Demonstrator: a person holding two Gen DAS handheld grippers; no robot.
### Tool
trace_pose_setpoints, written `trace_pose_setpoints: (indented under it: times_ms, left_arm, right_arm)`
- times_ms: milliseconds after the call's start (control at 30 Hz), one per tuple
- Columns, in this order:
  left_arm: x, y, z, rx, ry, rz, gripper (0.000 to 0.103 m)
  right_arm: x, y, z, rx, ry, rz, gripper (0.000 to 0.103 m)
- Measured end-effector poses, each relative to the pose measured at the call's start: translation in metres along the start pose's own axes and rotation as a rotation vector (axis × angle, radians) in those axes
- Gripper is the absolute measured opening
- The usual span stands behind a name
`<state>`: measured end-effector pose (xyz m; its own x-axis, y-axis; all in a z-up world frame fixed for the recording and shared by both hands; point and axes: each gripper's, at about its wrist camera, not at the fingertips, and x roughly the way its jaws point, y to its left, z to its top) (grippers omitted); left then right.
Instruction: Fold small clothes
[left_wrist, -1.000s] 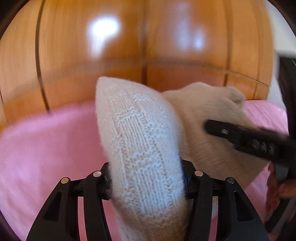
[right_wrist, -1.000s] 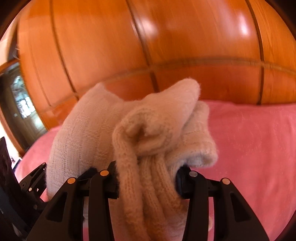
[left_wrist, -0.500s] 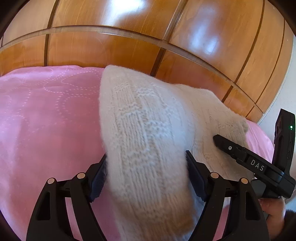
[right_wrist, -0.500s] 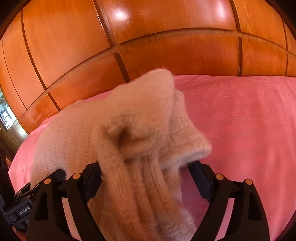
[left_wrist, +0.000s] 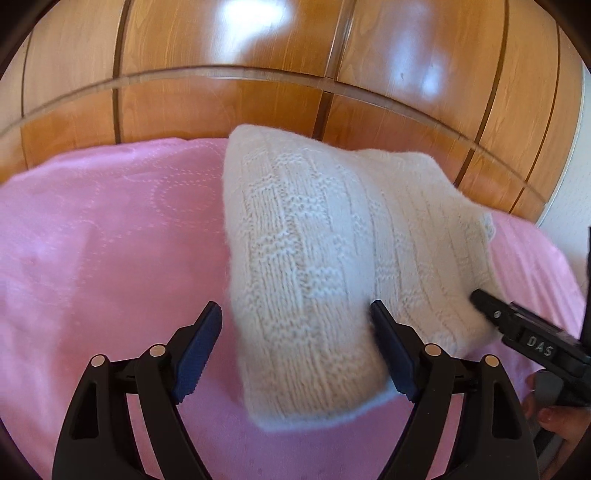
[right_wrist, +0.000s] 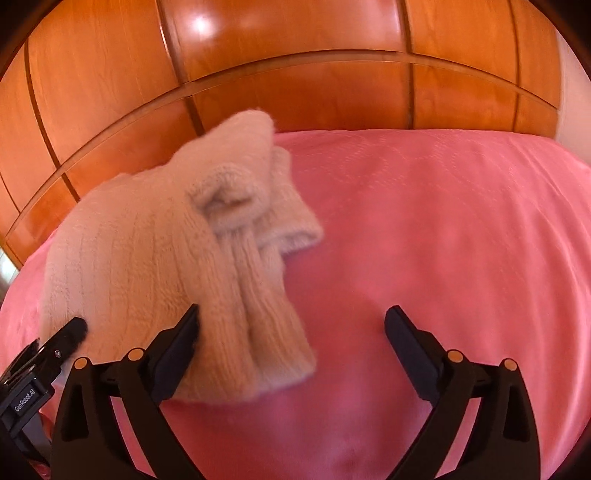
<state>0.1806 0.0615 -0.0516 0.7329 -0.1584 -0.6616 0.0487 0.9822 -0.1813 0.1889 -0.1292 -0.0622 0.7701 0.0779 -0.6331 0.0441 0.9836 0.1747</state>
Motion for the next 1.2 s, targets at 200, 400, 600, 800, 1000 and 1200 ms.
trace_pose_setpoints:
  times_ms: [200, 400, 600, 800, 1000, 1200]
  left_arm:
    - [-0.029, -0.006, -0.009, 0.008, -0.098, 0.114, 0.099]
    - [-0.064, -0.005, -0.021, -0.028, -0.249, 0.219, 0.099]
    - [-0.088, 0.005, -0.029, -0.105, -0.337, 0.277, 0.099]
    - [-0.100, -0.002, -0.034, -0.072, -0.364, 0.275, 0.099]
    - [-0.111, -0.020, -0.041, 0.029, -0.455, 0.269, 0.099]
    - [-0.116, -0.024, -0.045, 0.043, -0.500, 0.298, 0.099]
  right_arm:
    - [-0.029, -0.007, -0.010, 0.013, -0.126, 0.021, 0.101]
    - [-0.063, -0.015, -0.025, 0.060, -0.266, 0.010, 0.101]
    - [-0.091, -0.011, -0.041, 0.044, -0.370, 0.001, 0.101]
    - [-0.111, 0.018, -0.055, -0.078, -0.454, -0.005, 0.101]
    - [-0.118, 0.034, -0.064, -0.155, -0.508, -0.019, 0.101]
    - [-0.113, 0.026, -0.062, -0.115, -0.486, -0.027, 0.101]
